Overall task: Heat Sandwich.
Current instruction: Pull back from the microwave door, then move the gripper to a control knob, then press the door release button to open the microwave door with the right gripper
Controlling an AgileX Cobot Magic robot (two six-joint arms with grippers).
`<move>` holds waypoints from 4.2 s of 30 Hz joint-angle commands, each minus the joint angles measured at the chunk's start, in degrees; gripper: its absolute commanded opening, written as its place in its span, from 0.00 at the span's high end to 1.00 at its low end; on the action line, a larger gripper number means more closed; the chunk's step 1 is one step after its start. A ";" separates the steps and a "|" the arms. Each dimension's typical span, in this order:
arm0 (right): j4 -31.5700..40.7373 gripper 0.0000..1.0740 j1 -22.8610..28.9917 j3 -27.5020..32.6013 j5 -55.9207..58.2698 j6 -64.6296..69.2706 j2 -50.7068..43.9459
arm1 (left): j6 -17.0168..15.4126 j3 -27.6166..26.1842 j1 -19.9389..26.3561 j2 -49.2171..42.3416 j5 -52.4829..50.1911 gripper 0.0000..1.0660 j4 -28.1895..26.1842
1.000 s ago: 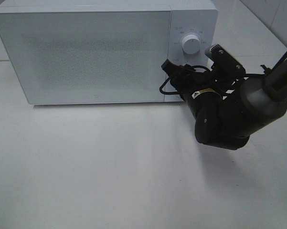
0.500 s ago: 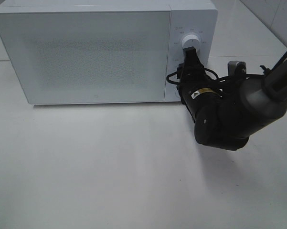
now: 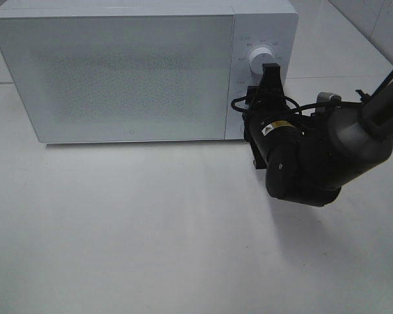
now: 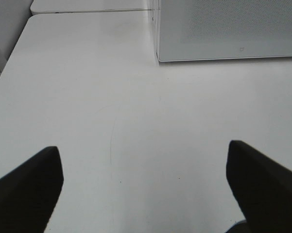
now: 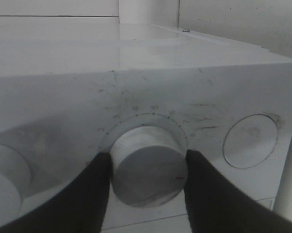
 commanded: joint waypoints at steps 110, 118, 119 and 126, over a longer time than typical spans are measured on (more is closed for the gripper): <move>-28.93 0.55 -9.22 -2.64 106.97 -72.36 -43.89 | -0.11 0.17 0.00 -1.32 -0.69 0.21 -0.29; -30.94 0.61 -10.31 -2.64 115.51 -72.82 -47.90 | -0.11 0.17 0.00 -1.32 -0.69 0.21 -0.29; -30.94 0.61 -11.29 -2.64 116.37 -72.88 -48.93 | -0.11 0.17 0.00 -1.32 -0.69 0.21 -0.29; -31.86 0.58 -22.46 -2.52 124.68 -76.15 -58.38 | -0.11 0.17 0.00 -1.32 -0.69 0.21 -0.29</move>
